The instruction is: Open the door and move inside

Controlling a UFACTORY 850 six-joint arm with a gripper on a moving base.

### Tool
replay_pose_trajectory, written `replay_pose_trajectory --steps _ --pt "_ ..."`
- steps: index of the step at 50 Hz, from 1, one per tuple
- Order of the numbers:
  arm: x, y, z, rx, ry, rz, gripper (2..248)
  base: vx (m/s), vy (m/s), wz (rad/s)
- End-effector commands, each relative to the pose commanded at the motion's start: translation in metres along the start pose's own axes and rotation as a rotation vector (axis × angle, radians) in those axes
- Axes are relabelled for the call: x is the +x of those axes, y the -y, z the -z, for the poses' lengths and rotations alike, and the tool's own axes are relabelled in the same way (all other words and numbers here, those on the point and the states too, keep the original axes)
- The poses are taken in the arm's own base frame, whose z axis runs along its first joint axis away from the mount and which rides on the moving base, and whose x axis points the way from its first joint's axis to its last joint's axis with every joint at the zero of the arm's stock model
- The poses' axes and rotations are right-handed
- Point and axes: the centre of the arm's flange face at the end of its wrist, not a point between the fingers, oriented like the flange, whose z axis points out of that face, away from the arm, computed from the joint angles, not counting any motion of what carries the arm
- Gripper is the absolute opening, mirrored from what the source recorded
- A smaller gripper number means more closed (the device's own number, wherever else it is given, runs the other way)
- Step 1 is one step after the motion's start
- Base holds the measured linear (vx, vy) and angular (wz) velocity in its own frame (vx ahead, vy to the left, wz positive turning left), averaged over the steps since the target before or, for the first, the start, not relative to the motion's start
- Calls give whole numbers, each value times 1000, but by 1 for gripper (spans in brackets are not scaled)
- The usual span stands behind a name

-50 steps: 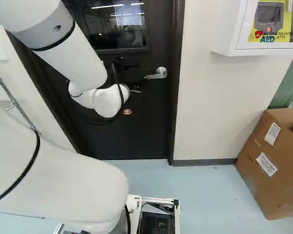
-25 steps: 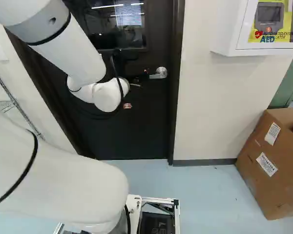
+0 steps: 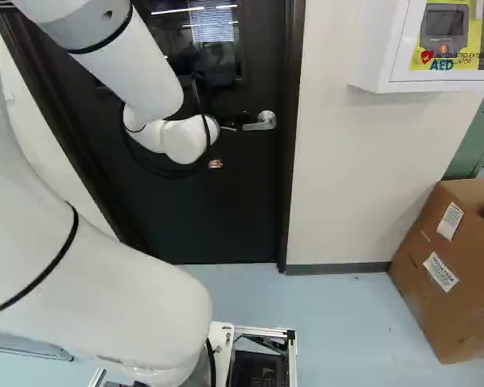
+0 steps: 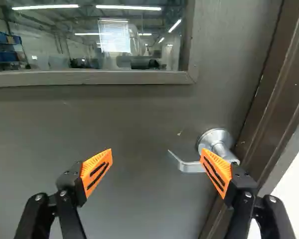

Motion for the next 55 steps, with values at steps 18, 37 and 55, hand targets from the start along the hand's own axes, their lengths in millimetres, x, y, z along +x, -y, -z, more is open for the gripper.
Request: replay_pose_trajectory --steps 18,37,55 --pt "5 2 -33 3 90 1 247 0 0 0" --pt "-5 2 -42 4 121 1 247 0 0 0" --pt "-24 2 -46 4 162 1 247 0 0 0"
